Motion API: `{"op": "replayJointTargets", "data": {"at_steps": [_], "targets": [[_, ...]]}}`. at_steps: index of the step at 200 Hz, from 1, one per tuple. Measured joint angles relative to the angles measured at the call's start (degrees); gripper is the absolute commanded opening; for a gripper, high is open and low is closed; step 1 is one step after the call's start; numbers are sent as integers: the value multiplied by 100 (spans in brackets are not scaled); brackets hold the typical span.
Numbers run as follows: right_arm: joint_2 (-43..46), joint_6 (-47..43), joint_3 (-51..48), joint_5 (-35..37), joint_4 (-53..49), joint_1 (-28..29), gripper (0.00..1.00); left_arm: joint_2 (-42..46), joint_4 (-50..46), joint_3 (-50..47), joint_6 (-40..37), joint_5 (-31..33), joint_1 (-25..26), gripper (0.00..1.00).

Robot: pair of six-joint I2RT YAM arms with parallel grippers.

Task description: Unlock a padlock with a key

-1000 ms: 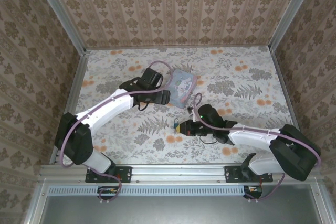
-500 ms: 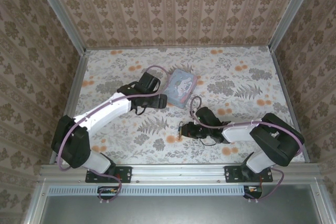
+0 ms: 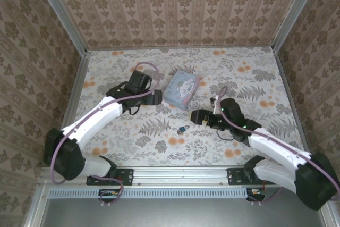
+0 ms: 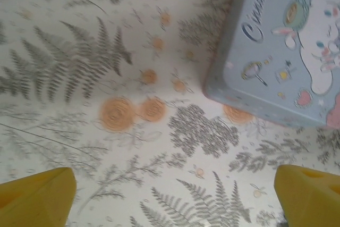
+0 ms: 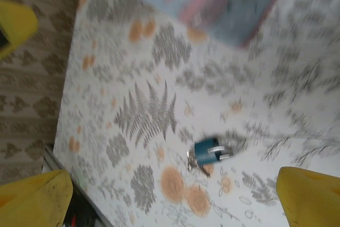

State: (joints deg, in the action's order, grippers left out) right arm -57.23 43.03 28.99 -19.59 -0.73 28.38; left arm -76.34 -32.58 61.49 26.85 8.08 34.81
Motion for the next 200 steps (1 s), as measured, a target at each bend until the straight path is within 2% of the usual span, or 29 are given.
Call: {"op": "replayJointTargets", "data": {"at_steps": [43, 91, 111, 130, 162, 200], "targets": [[348, -581, 1231, 601, -859, -1040, 99, 831, 221, -306, -120, 796, -444, 100], [79, -1528, 1670, 2271, -822, -1738, 99, 1537, 1119, -975, -1086, 1617, -667, 100], [-160, -2149, 1453, 3051, -278, -1971, 100, 1687, 1606, -1283, -1502, 1775, -885, 100], [-452, -2664, 1110, 3467, 289, -2227, 100, 1816, 2050, -1613, -1665, 1714, -1484, 100], [-887, -3239, 446, 3751, 1185, -2444, 100, 1932, 3040, -2330, -1947, 1453, -2509, 100], [-1456, -3587, 35, 3757, 2363, -2448, 100, 1663, 4269, -3093, -2291, 1156, -2975, 100]]}}
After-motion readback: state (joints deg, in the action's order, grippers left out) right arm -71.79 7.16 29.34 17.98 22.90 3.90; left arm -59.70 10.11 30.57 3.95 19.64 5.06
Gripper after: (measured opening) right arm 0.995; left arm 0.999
